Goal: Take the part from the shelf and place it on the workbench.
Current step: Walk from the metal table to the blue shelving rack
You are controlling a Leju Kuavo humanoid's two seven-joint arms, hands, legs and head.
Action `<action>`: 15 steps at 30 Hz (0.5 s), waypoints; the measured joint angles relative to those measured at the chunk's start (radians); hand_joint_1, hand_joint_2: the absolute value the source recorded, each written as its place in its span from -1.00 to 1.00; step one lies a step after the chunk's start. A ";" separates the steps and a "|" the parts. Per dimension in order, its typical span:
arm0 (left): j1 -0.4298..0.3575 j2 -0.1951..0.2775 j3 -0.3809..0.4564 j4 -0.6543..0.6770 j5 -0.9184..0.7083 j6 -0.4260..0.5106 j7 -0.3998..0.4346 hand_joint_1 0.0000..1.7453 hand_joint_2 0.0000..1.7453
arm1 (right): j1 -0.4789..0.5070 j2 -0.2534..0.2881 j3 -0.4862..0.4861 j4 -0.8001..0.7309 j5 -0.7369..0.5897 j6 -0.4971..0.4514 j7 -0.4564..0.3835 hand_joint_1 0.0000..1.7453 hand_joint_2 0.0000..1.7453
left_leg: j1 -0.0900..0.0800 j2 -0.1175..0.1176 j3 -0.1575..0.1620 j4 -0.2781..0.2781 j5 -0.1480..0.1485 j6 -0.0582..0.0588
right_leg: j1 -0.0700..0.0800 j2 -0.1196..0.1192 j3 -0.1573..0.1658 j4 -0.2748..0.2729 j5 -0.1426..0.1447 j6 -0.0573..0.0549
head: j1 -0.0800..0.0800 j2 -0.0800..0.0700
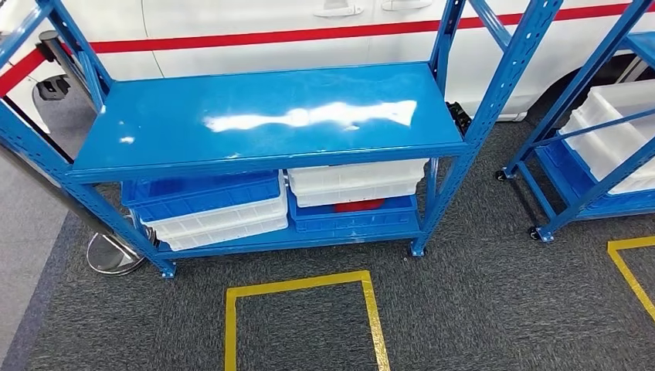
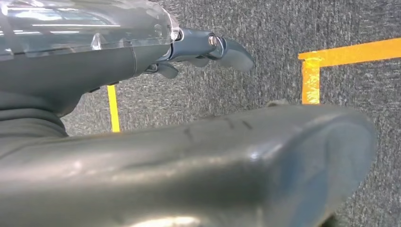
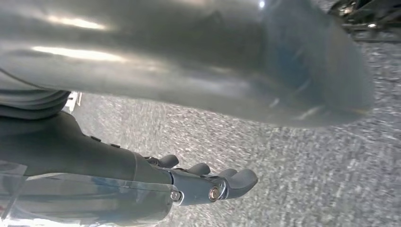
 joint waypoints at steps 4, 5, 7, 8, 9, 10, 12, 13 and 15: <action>0.010 0.003 -0.004 0.000 0.000 0.000 0.003 -1.00 -1.00 | 0.003 0.000 -0.001 0.001 0.000 0.001 0.001 -1.00 -1.00 | 0.000 0.005 -0.024 -0.148 0.125 0.005 | 0.000 0.001 0.064 0.001 -0.051 0.009 | 0.000 0.000; 0.012 0.004 -0.005 0.000 0.000 0.000 0.005 -1.00 -1.00 | 0.002 0.000 -0.001 0.001 0.000 0.001 0.001 -1.00 -1.00 | -0.003 0.007 -0.024 -0.191 0.172 0.012 | 0.001 0.002 0.074 0.002 -0.062 0.013 | 0.000 0.000; 0.013 0.005 -0.007 0.000 0.000 0.001 0.007 -1.00 -1.00 | -0.002 0.000 -0.002 0.002 0.000 -0.002 0.002 -1.00 -1.00 | -0.009 0.008 -0.025 -0.225 0.222 0.027 | 0.001 0.004 0.082 -0.001 -0.076 0.026 | 0.000 0.000; 0.011 0.005 -0.008 0.000 0.001 0.001 0.008 -1.00 -1.00 | -0.006 0.000 -0.002 0.002 0.000 -0.004 0.002 -1.00 -1.00 | -0.011 0.008 -0.023 -0.228 0.217 0.033 | 0.000 0.005 0.083 -0.005 -0.080 0.033 | 0.000 0.000; 0.010 0.004 -0.008 0.000 0.002 0.001 0.009 -1.00 -1.00 | -0.009 -0.001 -0.002 0.001 0.000 -0.007 0.002 -1.00 -1.00 | -0.009 0.008 -0.017 -0.233 0.219 0.038 | -0.001 0.004 0.087 -0.008 -0.086 0.039 | 0.000 0.000; 0.009 0.004 -0.008 0.000 0.004 0.001 0.010 -1.00 -1.00 | -0.010 -0.002 -0.003 0.001 0.000 -0.009 0.002 -1.00 -1.00 | -0.008 0.007 -0.009 -0.242 0.216 0.044 | -0.002 0.003 0.088 -0.001 -0.095 0.044 | 0.000 0.000; 0.007 0.003 -0.008 -0.001 0.008 0.001 0.013 -1.00 -1.00 | -0.013 -0.002 -0.005 0.000 0.000 -0.012 0.002 -1.00 -1.00 | -0.003 0.008 0.011 -0.259 0.210 0.054 | -0.004 0.001 0.049 0.076 -0.131 0.052 | 0.000 0.000; 0.006 0.003 -0.008 -0.001 0.008 0.001 0.016 -1.00 -1.00 | -0.013 -0.002 -0.006 0.000 0.001 -0.012 0.002 -1.00 -1.00 | -0.003 0.008 0.018 -0.263 0.205 0.058 | -0.005 0.001 0.010 0.139 -0.151 0.055 | 0.000 0.000; 0.006 0.003 -0.008 -0.001 0.007 0.001 0.019 -1.00 -1.00 | -0.011 -0.002 -0.009 0.000 0.001 -0.013 0.002 -1.00 -1.00 | -0.003 0.007 0.032 -0.264 0.194 0.060 | -0.009 0.001 -0.073 0.247 -0.162 0.061 | 0.000 0.000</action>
